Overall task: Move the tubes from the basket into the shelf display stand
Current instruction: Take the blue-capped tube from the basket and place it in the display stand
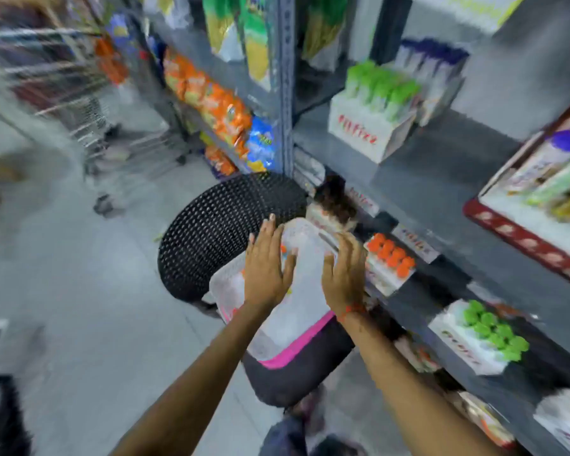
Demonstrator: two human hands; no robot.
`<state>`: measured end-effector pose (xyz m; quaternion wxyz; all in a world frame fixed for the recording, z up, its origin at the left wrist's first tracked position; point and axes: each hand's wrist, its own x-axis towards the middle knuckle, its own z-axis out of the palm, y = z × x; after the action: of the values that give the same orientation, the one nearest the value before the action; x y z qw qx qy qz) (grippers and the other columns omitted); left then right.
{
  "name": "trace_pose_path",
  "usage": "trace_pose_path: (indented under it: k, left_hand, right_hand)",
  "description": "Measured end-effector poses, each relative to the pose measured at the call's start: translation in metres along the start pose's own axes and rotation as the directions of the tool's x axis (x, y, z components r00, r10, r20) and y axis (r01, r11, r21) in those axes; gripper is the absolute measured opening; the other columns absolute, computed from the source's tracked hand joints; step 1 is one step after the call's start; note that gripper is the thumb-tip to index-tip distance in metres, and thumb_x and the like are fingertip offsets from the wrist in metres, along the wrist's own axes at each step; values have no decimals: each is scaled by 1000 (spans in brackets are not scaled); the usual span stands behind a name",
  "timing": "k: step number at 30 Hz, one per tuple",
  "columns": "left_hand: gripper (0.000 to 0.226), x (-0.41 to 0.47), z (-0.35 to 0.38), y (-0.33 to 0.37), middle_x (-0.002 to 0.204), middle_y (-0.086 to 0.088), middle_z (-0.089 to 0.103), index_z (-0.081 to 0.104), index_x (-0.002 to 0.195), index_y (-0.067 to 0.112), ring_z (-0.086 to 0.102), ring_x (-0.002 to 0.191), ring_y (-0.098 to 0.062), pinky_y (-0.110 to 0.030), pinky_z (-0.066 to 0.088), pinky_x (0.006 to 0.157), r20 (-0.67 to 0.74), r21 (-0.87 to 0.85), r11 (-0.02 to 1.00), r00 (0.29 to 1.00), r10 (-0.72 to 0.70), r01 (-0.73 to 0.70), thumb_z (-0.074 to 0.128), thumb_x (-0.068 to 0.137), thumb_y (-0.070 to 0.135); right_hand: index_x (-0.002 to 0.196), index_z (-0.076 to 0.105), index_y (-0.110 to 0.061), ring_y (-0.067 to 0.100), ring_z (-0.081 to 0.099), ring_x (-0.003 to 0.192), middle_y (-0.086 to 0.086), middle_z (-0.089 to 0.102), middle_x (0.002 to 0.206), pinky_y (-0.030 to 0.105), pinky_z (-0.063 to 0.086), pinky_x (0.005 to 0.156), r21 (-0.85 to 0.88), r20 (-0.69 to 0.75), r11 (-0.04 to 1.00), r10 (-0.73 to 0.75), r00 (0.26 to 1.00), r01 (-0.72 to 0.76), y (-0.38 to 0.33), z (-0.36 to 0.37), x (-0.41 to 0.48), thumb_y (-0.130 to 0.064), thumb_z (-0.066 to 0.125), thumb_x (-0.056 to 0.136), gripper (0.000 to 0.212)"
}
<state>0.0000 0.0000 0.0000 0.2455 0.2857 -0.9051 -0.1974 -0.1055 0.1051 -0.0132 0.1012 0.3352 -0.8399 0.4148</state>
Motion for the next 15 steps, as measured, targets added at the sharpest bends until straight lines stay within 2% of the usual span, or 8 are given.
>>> trace_pose_path:
  k: [4,6,9,11,15]
  left_hand:
    - [54,-51,31,-64,151,-17,30,36,140,0,26,141,-30,-43,14,116,56,150,954,961,-270,259,47,96,28]
    - [57,-76,47,-85,153,-16,28,30,143,1,22,143,-29,-47,14,118,131,228,920,926,-353,319,47,96,28]
    - [59,-99,66,-106,155,-17,19,22,146,2,12,145,-28,-45,7,119,215,338,871,872,-439,356,41,98,32]
    - [60,-109,74,-114,156,-16,16,19,146,3,10,145,-28,-42,2,119,250,382,848,842,-478,368,37,98,34]
    - [62,-121,85,-123,157,-13,14,16,147,4,8,146,-26,-43,-1,118,290,458,837,840,-459,299,32,99,39]
  right_hand:
    - [121,54,0,38,53,114,22,57,124,46,42,101,-96,269,995,58,961,-33,20,58,-31,-7,52,87,35]
    - [122,53,-1,38,53,115,21,55,125,45,43,101,-165,397,986,89,913,-24,27,82,-44,-6,55,86,36]
    - [127,48,-2,36,47,120,19,51,130,41,39,104,-224,544,974,130,829,-6,33,113,-59,-12,53,90,39]
    - [130,44,-3,34,44,120,19,48,131,39,37,103,-223,620,974,176,765,-43,33,132,-63,-17,54,91,43]
    - [129,41,1,37,46,118,23,46,128,41,44,96,-225,609,922,386,692,-316,30,161,-56,-22,59,90,48]
